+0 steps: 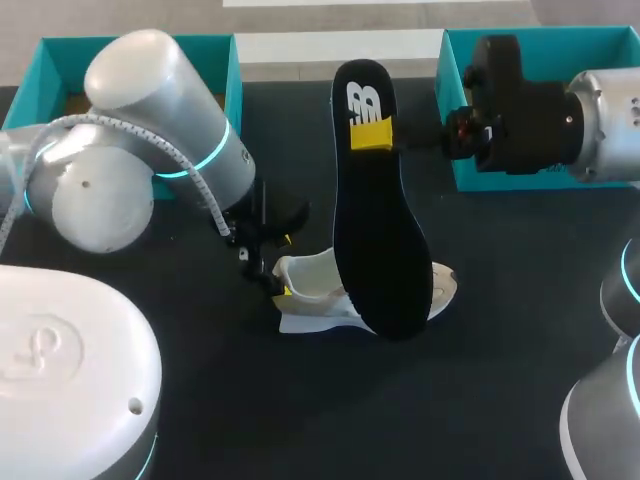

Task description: Take the shoe out of the shoebox, open the shoe tongue, remove and reinsert the insole, then place the shoe into the shoebox

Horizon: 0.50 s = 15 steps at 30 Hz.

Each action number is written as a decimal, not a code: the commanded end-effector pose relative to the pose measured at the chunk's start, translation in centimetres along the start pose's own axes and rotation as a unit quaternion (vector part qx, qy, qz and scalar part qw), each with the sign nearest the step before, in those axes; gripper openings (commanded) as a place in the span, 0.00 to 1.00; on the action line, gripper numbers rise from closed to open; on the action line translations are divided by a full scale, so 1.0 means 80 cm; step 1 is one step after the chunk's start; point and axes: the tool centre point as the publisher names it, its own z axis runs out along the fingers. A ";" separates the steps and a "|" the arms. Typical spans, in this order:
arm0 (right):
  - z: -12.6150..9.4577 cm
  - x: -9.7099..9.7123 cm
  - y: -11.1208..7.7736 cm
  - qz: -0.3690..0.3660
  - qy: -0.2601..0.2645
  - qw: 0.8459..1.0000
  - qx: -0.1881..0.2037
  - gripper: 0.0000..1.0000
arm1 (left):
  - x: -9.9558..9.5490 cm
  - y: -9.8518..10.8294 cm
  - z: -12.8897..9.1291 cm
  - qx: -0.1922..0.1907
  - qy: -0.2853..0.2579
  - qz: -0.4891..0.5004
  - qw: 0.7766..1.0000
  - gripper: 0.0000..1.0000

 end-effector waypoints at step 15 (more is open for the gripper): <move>0.007 -0.001 0.003 0.001 -0.001 1.000 0.001 0.00 | 0.001 -0.014 -0.008 -0.117 0.016 -0.002 0.993 1.00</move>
